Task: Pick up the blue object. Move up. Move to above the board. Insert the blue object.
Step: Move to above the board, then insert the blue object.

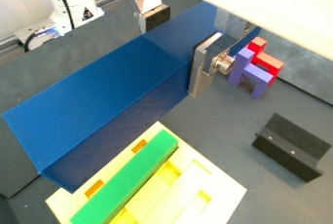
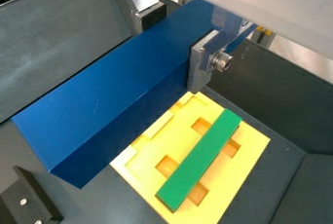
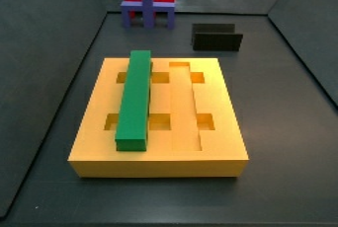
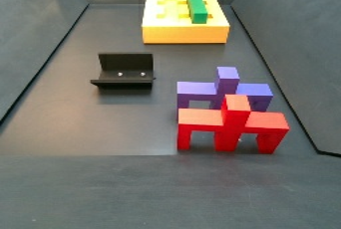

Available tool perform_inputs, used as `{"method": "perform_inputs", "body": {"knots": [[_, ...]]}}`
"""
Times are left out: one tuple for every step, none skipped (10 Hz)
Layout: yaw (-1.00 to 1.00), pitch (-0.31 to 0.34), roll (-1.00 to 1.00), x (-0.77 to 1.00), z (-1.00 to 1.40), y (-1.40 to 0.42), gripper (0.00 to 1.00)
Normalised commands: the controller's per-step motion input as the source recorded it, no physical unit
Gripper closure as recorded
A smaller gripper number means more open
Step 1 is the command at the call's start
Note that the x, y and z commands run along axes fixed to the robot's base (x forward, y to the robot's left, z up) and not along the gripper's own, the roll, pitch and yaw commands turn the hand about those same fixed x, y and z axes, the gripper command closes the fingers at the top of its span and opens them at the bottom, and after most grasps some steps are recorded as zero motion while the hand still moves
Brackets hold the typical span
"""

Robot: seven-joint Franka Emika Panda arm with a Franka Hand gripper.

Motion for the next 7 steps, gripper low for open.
{"method": "perform_inputs", "body": {"knots": [[0.01, 0.104, 0.02, 0.06, 0.06, -0.21, 1.0], [0.0, -0.089, -0.05, 0.0, -0.37, 0.0, 1.0], [0.0, -0.066, 0.03, 0.22, -1.0, -0.09, 1.0], [0.1, -0.039, 0.0, 0.24, -1.0, -0.07, 1.0], [0.05, -0.009, 0.02, 0.3, -1.0, -0.12, 1.0], [0.09, -0.009, 0.03, 0.32, -1.0, -0.08, 1.0], [0.08, -0.013, 0.02, 0.36, -1.0, -0.11, 1.0]]}}
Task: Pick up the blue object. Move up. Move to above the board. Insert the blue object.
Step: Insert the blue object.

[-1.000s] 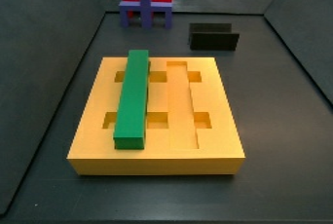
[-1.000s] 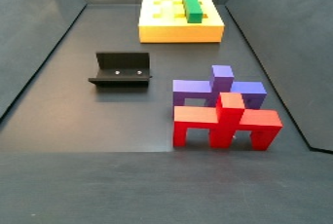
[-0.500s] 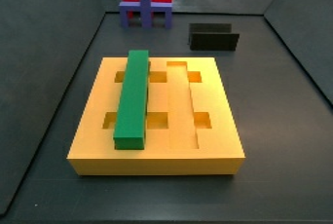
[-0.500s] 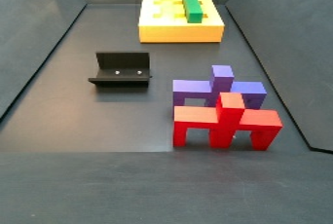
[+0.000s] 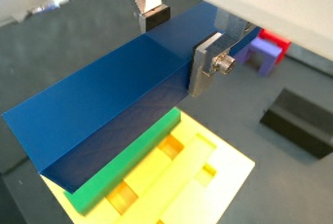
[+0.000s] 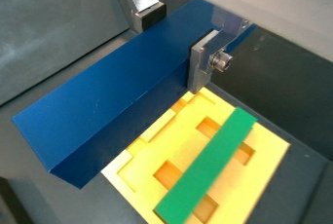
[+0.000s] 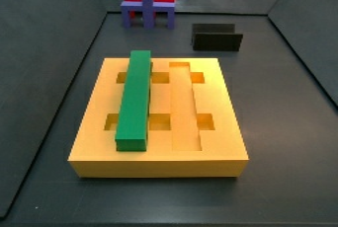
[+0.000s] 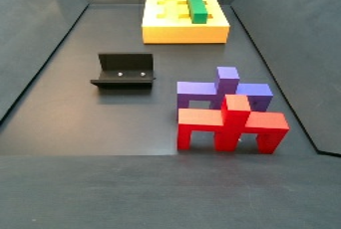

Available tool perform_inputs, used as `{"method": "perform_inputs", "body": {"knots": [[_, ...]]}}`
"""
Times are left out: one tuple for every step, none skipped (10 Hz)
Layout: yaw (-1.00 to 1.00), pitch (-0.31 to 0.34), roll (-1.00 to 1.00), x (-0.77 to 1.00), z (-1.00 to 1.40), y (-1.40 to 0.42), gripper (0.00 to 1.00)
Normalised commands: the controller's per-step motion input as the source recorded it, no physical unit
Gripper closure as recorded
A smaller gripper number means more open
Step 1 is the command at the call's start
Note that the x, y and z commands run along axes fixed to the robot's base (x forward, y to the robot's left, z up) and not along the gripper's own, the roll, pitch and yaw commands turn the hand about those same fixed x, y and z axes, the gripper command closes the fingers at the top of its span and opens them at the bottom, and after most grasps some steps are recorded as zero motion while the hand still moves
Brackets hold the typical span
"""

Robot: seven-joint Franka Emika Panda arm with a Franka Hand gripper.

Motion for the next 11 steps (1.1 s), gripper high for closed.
{"method": "perform_inputs", "body": {"knots": [[0.11, -0.006, 0.07, 0.34, -1.0, -0.03, 1.0], [0.2, -0.009, 0.11, 0.27, -1.0, -0.03, 1.0], [0.45, -0.019, 0.25, 0.12, -0.77, -0.06, 1.0], [0.5, -0.014, 0.32, 0.17, -0.63, -0.1, 1.0], [0.49, -0.011, 0.33, 0.17, -0.61, -0.18, 1.0], [0.34, 0.0, 0.29, 0.27, -0.69, -0.3, 1.0], [0.07, -0.107, 0.24, 0.06, -0.75, -0.33, 1.0], [0.0, -0.164, 0.22, 0.0, -0.75, -0.31, 1.0], [-0.05, -0.211, 0.05, 0.0, -0.83, -0.16, 1.0], [-0.23, -0.25, -0.1, 0.0, -0.69, -0.05, 1.0], [-0.18, -0.331, -0.18, 0.0, -0.47, 0.0, 1.0]]}}
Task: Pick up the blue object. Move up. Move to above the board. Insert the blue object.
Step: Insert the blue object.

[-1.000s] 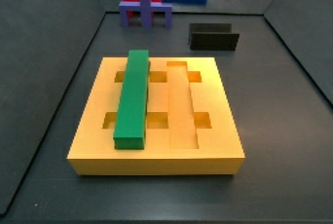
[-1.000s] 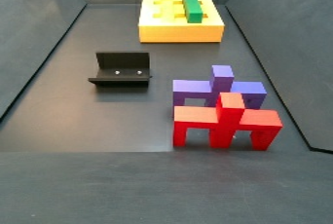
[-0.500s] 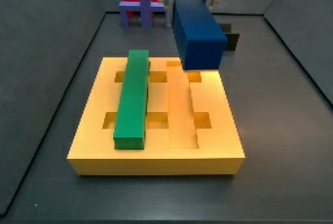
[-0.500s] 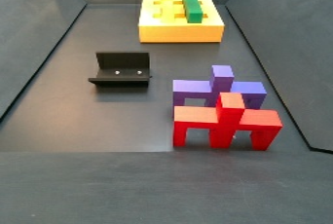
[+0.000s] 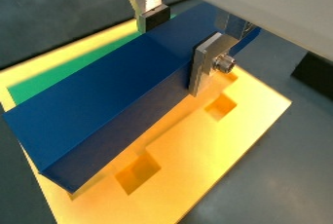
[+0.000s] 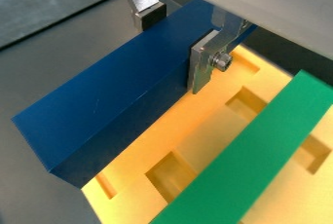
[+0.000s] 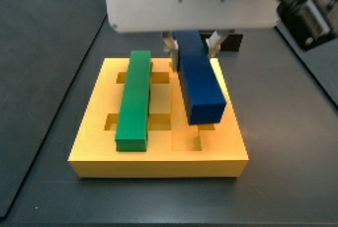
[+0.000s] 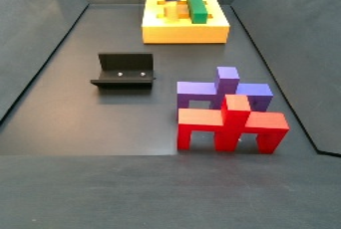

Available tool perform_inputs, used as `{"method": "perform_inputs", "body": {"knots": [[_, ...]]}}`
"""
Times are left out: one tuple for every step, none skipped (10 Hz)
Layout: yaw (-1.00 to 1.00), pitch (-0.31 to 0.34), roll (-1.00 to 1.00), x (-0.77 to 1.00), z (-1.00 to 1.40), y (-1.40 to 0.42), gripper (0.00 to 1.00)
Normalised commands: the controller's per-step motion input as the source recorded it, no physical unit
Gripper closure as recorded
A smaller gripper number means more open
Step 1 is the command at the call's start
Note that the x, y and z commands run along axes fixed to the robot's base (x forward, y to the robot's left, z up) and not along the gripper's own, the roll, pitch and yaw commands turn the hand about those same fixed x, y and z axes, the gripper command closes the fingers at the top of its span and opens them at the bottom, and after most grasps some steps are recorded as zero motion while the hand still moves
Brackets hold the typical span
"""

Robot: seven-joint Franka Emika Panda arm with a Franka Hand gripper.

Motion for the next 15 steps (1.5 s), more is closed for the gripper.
{"method": "perform_inputs", "body": {"knots": [[0.0, -0.371, -0.11, -0.11, -0.47, 0.0, 1.0], [0.05, -0.231, 0.01, -0.12, -0.3, -0.09, 1.0], [0.06, -0.199, 0.09, -0.04, -0.35, -0.18, 1.0], [0.06, -0.154, 0.22, -0.03, -0.4, -0.23, 1.0], [0.0, 0.0, 0.26, 0.01, -0.29, -0.07, 1.0], [-0.09, 0.0, 0.15, 0.03, -0.22, 0.02, 1.0], [-0.24, 0.01, 0.08, 0.0, -0.14, 0.04, 1.0], [-0.2, 0.0, 0.0, 0.0, -0.11, 0.0, 1.0], [-0.15, -0.04, 0.0, -0.05, -0.16, 0.0, 1.0], [-0.09, -0.024, 0.0, 0.0, -0.18, 0.0, 1.0], [-0.07, -0.034, 0.0, 0.0, -0.17, 0.0, 1.0], [-0.05, -0.036, -0.01, 0.0, -0.2, 0.0, 1.0], [-0.1, -0.001, -0.05, 0.0, -0.17, 0.11, 1.0], [-0.18, 0.0, -0.06, 0.14, -0.17, 0.1, 1.0], [-0.27, 0.0, -0.04, 0.16, -0.16, 0.11, 1.0]]}}
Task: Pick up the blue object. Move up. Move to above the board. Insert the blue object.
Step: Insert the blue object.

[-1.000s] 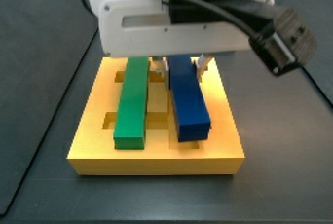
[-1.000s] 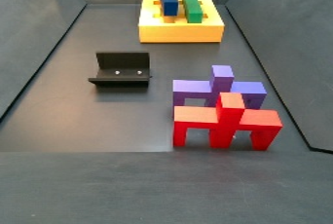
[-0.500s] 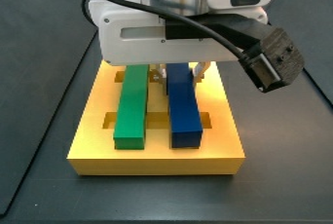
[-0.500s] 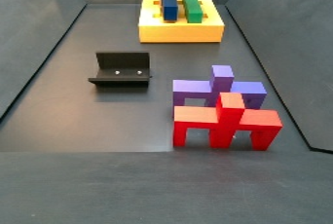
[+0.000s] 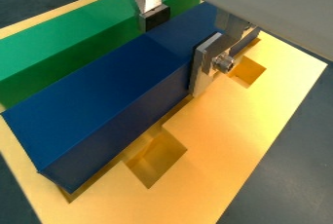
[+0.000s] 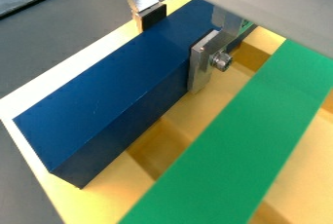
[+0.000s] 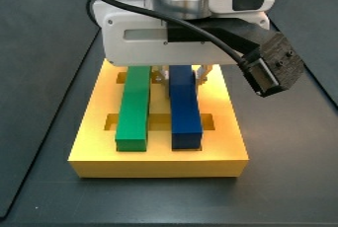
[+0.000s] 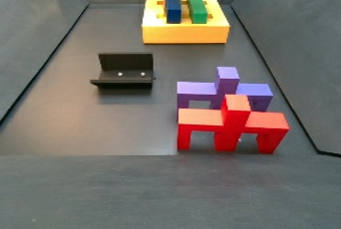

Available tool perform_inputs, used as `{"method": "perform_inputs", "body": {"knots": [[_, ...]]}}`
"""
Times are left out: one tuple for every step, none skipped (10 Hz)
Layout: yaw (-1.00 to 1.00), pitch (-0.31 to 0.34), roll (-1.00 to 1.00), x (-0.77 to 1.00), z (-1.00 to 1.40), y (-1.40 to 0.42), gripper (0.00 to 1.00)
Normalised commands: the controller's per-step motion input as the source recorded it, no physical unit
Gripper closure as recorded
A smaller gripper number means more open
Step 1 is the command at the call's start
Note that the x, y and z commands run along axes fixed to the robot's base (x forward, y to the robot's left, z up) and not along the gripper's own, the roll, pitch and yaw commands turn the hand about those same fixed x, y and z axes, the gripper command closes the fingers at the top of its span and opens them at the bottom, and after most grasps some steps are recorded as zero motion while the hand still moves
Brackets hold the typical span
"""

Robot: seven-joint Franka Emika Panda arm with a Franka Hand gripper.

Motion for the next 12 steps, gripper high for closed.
{"method": "perform_inputs", "body": {"knots": [[-0.22, 0.0, -0.02, 0.03, -0.17, 0.08, 1.0], [0.0, 0.0, 0.0, 0.11, -0.12, 0.0, 1.0], [0.0, 0.0, 0.01, 0.05, -0.13, -0.05, 1.0], [0.01, 0.0, 0.04, 0.02, -0.09, -0.24, 1.0], [0.0, 0.0, 0.04, 0.05, -0.07, -0.28, 1.0], [0.0, 0.0, 0.0, 0.0, -0.19, -0.05, 1.0], [0.0, 0.0, 0.01, 0.0, -0.26, 0.0, 1.0], [0.0, -0.01, 0.0, 0.0, -0.26, 0.03, 1.0], [0.0, -0.043, 0.0, 0.0, -0.39, 0.07, 1.0], [0.0, -0.207, -0.33, 0.0, -0.4, 0.23, 1.0], [0.0, -0.171, -0.21, 0.0, -0.31, 0.07, 1.0], [0.0, -0.053, -0.08, 0.0, -0.04, 0.0, 1.0]]}}
